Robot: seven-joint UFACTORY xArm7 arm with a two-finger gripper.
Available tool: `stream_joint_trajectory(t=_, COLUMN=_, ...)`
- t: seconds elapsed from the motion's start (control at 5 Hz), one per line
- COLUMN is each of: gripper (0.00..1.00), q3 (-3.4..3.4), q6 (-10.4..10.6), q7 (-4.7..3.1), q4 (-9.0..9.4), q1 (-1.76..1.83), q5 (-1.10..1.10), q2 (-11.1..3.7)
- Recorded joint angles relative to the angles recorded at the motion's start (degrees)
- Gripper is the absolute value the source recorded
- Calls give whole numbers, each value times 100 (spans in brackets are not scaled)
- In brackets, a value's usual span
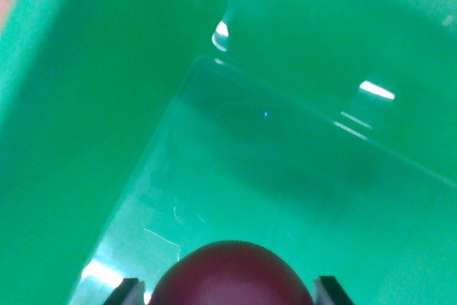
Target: Pick fruit
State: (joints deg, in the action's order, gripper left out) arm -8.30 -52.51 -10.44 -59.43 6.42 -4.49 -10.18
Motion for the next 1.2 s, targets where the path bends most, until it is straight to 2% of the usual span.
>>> stream_joint_trajectory(t=0.2, gripper=100, q3=-9, q6=-247, q7=-23, q4=-154, q1=-9, q5=25, q2=95)
stream_joint_trajectory(t=0.4, gripper=100, q3=-9, q6=-247, q7=-23, q4=-154, q1=-9, q5=25, q2=95)
stream_joint_trajectory(t=0.6, gripper=100, q3=-20, q6=-519, q7=-48, q4=-323, q1=-19, q5=53, q2=199)
stream_joint_trajectory(t=0.8, gripper=100, q3=-20, q6=-519, q7=-48, q4=-323, q1=-19, q5=53, q2=199)
stream_joint_trajectory(t=1.0, gripper=100, q3=-30, q6=-789, q7=-73, q4=-491, q1=-29, q5=81, q2=303)
stream_joint_trajectory(t=1.2, gripper=100, q3=-30, q6=-789, q7=-73, q4=-491, q1=-29, q5=81, q2=303)
